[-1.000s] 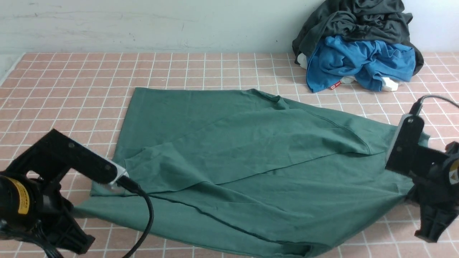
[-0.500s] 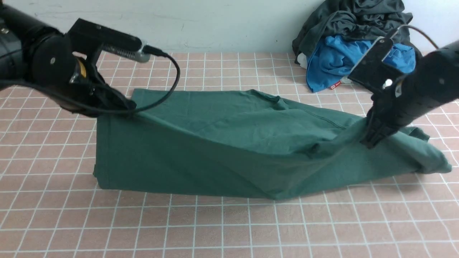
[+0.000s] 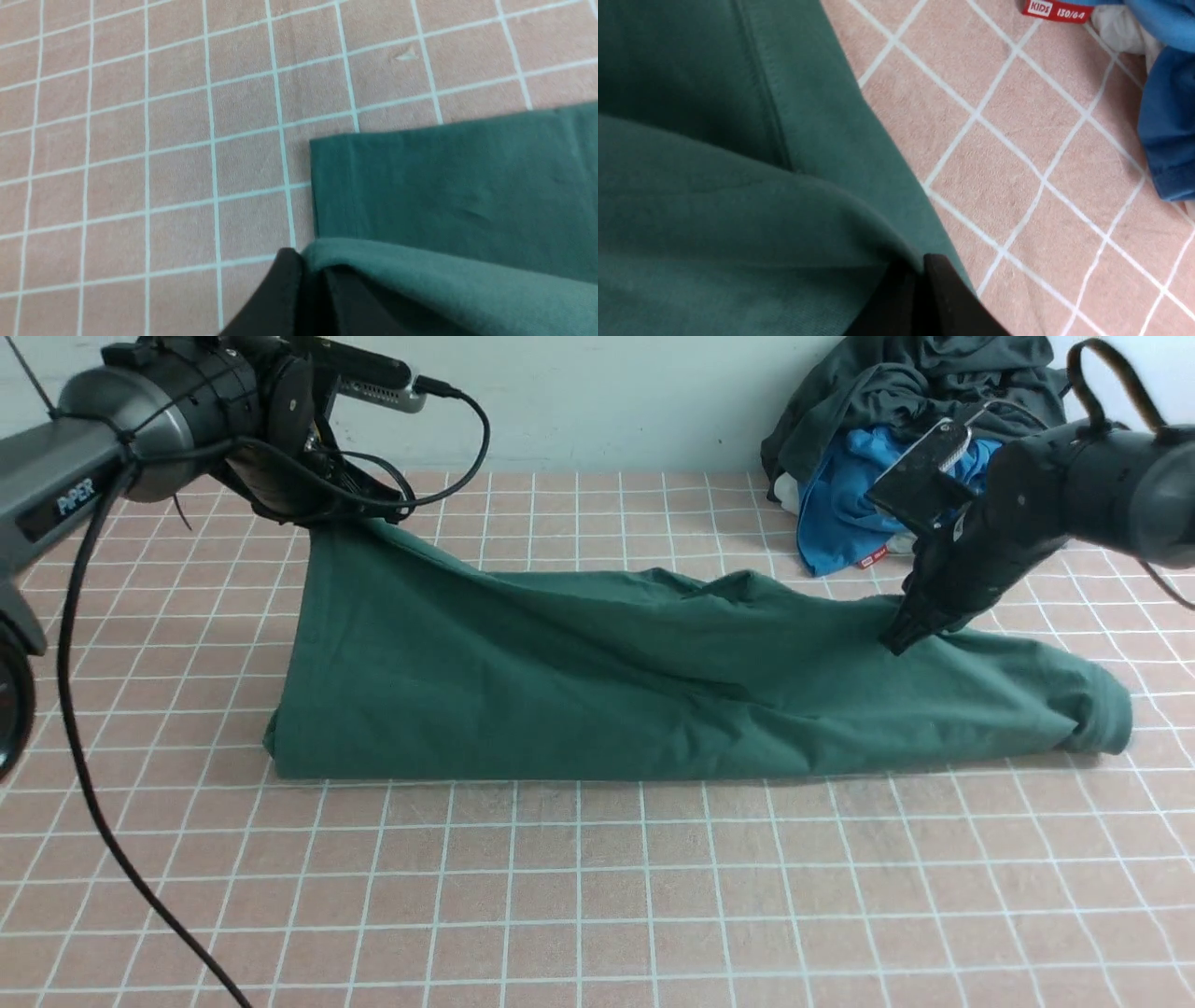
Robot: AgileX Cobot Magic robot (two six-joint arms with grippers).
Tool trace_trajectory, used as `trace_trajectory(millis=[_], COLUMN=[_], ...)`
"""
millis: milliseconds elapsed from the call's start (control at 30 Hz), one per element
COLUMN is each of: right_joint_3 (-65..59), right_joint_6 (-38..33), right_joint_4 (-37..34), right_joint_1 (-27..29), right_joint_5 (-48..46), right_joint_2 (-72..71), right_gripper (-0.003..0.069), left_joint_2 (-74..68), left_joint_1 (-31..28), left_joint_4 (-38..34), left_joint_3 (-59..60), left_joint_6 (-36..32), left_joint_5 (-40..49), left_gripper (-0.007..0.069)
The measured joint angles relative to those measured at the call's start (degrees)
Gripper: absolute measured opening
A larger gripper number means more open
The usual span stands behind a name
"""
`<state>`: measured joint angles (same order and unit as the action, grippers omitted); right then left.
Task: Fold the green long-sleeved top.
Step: Use both arms to drag the lower edge of the fabric forward and fold it over the upper edge
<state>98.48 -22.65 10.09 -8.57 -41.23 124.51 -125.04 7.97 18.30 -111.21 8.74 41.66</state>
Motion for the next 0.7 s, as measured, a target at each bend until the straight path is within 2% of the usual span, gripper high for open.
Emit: trace_trajectory(millis=[200, 267, 367, 500, 567, 600, 700], right_joint_3=[6.7, 8.5, 11.1, 13.7, 14.6, 16.1, 20.2], right_joint_6=[4.1, 5.6, 7.1, 9.2, 10.3, 11.9, 14.2], right_joint_4=[0.0, 0.0, 0.0, 0.7, 1.1, 1.6, 0.5], right_joint_1=[0.5, 0.6, 0.7, 0.8, 0.8, 0.9, 0.7], right_joint_5=[3.6, 4.2, 4.6, 4.2, 3.8, 2.6, -2.0], right_joint_2=[6.2, 7.4, 8.9, 9.2, 9.2, 9.2, 8.8], right_gripper=[0.0006, 0.0024, 0.0087, 0.0204, 0.023, 0.0255, 0.0274], left_joint_2=[-7.7, -9.3, -11.4, -12.4, -12.4, -12.3, -11.8], left_joint_1=[-2.1, -2.6, -3.3, -3.6, -3.8, -3.9, -3.9], left_joint_4=[1.0, 1.2, 1.3, 1.5, 1.5, 1.6, 1.4], left_joint_3=[-5.0, -5.5, -5.6, -5.6, -6.1, -7.0, -11.5], left_joint_6=[3.2, 4.3, 5.8, 6.6, 6.7, 6.8, 6.8], left_joint_5=[-5.9, -7.8, -11.0, -13.3, -12.9, -11.2, -2.5], left_gripper=[0.0018, 0.002, 0.0052, 0.0198, 0.0258, 0.0325, 0.0439])
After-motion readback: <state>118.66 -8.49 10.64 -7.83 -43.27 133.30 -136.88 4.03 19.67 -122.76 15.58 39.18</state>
